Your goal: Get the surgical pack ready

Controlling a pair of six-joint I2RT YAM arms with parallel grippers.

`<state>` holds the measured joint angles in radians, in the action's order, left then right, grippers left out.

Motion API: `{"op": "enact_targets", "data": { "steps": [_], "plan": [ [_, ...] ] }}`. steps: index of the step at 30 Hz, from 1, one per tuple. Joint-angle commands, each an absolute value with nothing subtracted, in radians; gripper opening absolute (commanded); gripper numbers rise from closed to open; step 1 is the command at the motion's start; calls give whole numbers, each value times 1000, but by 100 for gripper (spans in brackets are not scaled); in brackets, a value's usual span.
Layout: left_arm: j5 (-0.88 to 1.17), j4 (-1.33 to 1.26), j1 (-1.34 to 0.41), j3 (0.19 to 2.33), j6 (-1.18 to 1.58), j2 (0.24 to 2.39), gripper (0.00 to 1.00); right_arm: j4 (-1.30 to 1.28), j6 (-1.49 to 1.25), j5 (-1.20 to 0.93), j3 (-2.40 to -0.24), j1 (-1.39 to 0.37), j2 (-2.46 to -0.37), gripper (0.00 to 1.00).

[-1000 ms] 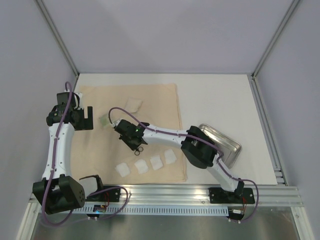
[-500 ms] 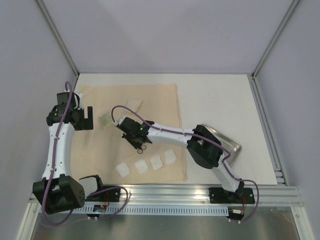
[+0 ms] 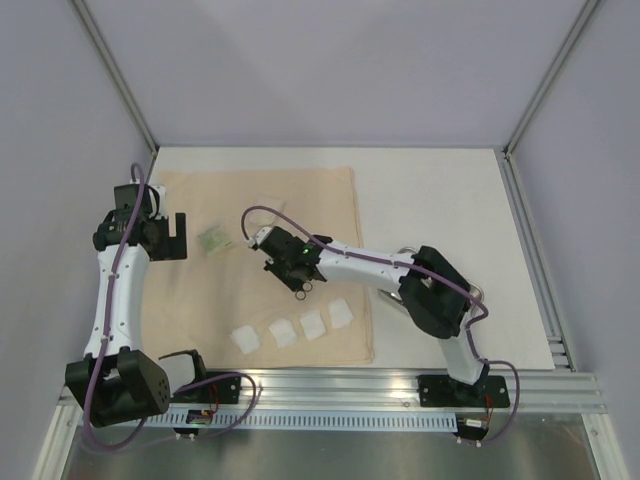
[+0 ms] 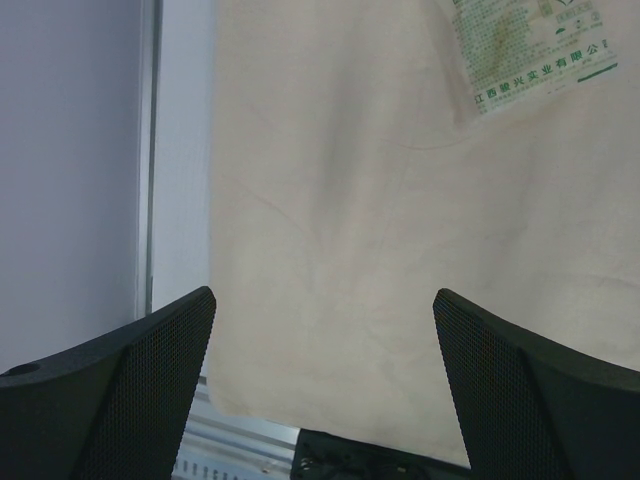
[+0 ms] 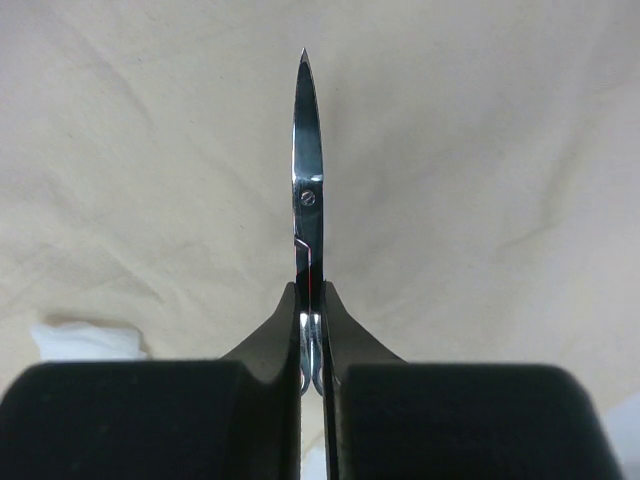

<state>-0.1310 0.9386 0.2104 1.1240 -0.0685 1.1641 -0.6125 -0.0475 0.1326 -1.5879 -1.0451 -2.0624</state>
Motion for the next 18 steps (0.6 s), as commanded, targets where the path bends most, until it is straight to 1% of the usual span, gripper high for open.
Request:
{"op": "enact_targets", "data": {
  "steps": [1, 9, 14, 18],
  "plan": [
    [-114, 931, 216, 1137, -71, 1170, 100, -569, 81, 153, -1539, -1028, -1922, 1],
    [-117, 937, 216, 1144, -71, 1180, 100, -601, 213, 114, -1269, -933, -1669, 1],
    [-117, 939, 216, 1152, -69, 1192, 100, -656, 271, 152, -1085, -841, -1472, 1],
    [-115, 939, 216, 1154, -69, 1201, 100, -704, 311, 205, -997, -767, -1349, 1]
  ]
}}
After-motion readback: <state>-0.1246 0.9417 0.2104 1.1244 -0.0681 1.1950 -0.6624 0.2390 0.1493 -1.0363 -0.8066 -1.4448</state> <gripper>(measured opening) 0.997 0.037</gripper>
